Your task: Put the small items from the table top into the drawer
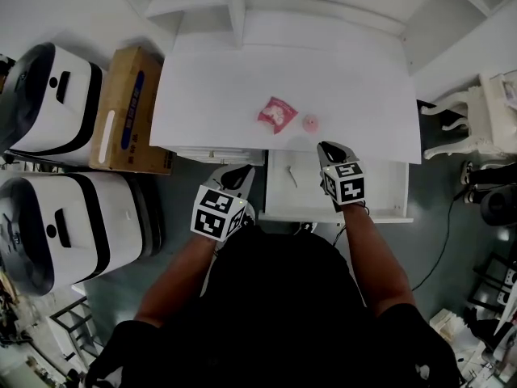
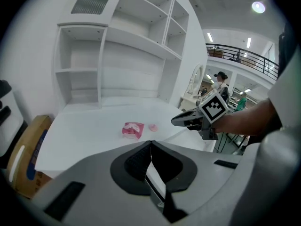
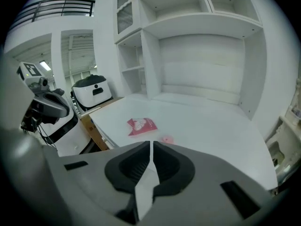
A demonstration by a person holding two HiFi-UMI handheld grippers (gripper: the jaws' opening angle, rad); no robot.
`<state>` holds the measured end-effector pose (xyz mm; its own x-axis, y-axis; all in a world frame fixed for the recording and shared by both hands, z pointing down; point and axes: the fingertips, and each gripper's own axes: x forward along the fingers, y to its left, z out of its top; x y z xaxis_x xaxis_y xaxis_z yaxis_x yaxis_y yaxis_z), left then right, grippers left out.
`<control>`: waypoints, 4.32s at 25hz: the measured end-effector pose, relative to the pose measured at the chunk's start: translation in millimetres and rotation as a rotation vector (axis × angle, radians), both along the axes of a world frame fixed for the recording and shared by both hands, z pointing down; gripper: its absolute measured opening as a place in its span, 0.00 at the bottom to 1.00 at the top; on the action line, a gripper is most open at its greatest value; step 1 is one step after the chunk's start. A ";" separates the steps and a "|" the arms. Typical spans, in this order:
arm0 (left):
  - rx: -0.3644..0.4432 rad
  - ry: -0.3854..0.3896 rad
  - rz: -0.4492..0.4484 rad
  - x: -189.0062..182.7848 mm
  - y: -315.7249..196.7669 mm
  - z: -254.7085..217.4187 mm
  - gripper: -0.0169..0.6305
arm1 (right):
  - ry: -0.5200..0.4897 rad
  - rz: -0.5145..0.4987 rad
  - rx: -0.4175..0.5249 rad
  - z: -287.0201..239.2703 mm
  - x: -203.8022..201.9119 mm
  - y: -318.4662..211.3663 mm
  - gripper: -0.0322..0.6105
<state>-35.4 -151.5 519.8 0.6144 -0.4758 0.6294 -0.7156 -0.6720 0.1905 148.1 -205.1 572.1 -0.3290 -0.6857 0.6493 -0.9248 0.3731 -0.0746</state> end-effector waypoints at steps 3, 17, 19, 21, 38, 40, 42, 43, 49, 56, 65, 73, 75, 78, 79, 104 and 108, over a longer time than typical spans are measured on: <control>-0.007 -0.008 -0.029 -10.1 2.0 2.5 0.04 | 0.035 -0.013 -0.020 16.4 1.3 -21.3 0.10; -0.034 -0.032 -0.118 -39.7 4.0 7.2 0.04 | 0.175 -0.083 -0.136 78.7 5.4 -79.2 0.19; -0.034 -0.033 -0.126 -42.0 4.3 6.7 0.04 | 0.178 -0.089 -0.147 82.6 3.6 -81.5 0.19; -0.036 -0.035 -0.132 -44.2 4.6 6.6 0.04 | 0.182 -0.100 -0.156 86.0 0.7 -83.1 0.19; -0.033 -0.024 -0.126 -41.5 3.1 6.2 0.04 | 0.165 -0.096 -0.128 73.1 -6.1 -78.8 0.15; -0.031 -0.021 -0.117 -38.1 2.6 6.3 0.04 | 0.144 -0.092 -0.114 65.6 -8.4 -73.9 0.15; -0.027 -0.017 -0.108 -34.1 1.6 6.3 0.04 | 0.127 -0.093 -0.100 58.1 -10.7 -67.5 0.15; -0.025 -0.016 -0.103 -31.8 1.1 6.2 0.04 | 0.120 -0.095 -0.093 54.0 -11.9 -63.8 0.15; -0.022 -0.011 -0.074 -18.3 -1.5 6.8 0.04 | 0.088 -0.146 -0.077 37.2 -22.7 -29.0 0.15; -0.014 -0.012 -0.060 -11.8 -2.7 4.7 0.04 | 0.148 -0.282 -0.130 61.4 -31.2 29.6 0.15; -0.018 -0.019 -0.076 -18.4 5.1 -0.1 0.04 | 0.294 -0.429 -0.248 143.4 -28.2 69.1 0.15; -0.029 -0.024 -0.098 -23.6 13.9 -4.4 0.04 | 0.369 -0.452 -0.340 197.3 -15.7 70.1 0.15; -0.030 -0.029 -0.101 -25.5 15.4 -5.7 0.04 | 0.385 -0.474 -0.346 203.8 -16.2 69.6 0.15; -0.035 -0.041 -0.110 -29.9 17.3 -6.2 0.04 | 0.396 -0.493 -0.354 211.6 -18.4 69.0 0.15; -0.038 -0.044 -0.114 -31.0 18.0 -6.2 0.04 | 0.395 -0.495 -0.358 213.3 -19.1 69.2 0.15; -0.019 0.033 -0.040 -9.9 13.8 -10.6 0.04 | 0.216 -0.257 -0.232 128.9 -12.0 70.1 0.18; -0.008 0.040 -0.011 -0.8 11.9 -12.1 0.04 | 0.093 -0.137 -0.186 83.8 -10.2 68.9 0.18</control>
<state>-36.2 -139.6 507.8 0.6340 -0.4776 0.6083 -0.7145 -0.6627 0.2244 137.9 -136.2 656.0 -0.3438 -0.5048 0.7918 -0.8724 0.4836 -0.0704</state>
